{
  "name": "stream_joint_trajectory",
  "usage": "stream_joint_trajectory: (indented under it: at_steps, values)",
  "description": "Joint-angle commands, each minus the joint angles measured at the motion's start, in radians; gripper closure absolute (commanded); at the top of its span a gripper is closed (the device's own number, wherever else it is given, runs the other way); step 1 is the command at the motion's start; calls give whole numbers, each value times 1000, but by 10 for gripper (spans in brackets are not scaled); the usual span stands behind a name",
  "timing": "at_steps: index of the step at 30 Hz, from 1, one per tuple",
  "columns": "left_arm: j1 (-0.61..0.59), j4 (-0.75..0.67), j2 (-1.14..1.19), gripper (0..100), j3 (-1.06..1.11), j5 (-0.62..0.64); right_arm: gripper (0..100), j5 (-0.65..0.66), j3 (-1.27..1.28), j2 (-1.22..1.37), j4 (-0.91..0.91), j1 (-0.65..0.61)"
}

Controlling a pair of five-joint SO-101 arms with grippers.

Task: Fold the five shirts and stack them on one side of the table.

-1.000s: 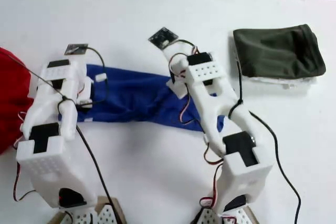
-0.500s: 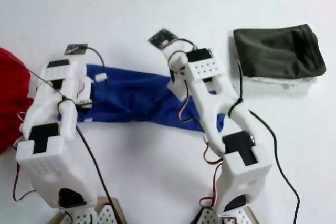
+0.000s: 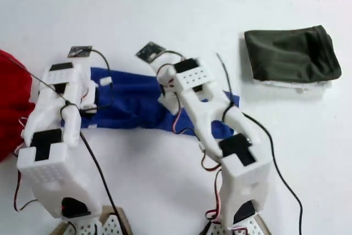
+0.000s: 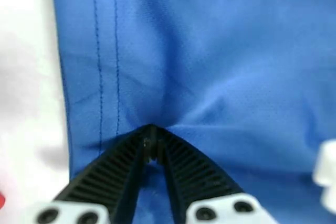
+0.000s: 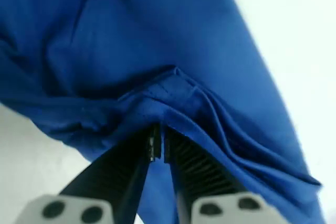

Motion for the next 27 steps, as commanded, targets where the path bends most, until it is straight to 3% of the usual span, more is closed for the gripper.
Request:
stream_joint_trajectory:
  at_steps: [1,8,14,22,27]
  values:
    - [-14,-21,3,975,1,8,978,-15,-43,15,-21,-21]
    - [-14,-21,3,975,1,8,978,-15,-147,-159,142,99]
    - [-11,2,-11,975,-12,6,978,-14,-89,-401,268,213]
    - [-29,235,-196,975,-179,-34,978,98,390,-668,116,358]
    - [-144,180,-232,952,-216,-34,978,107,675,-799,-21,550]
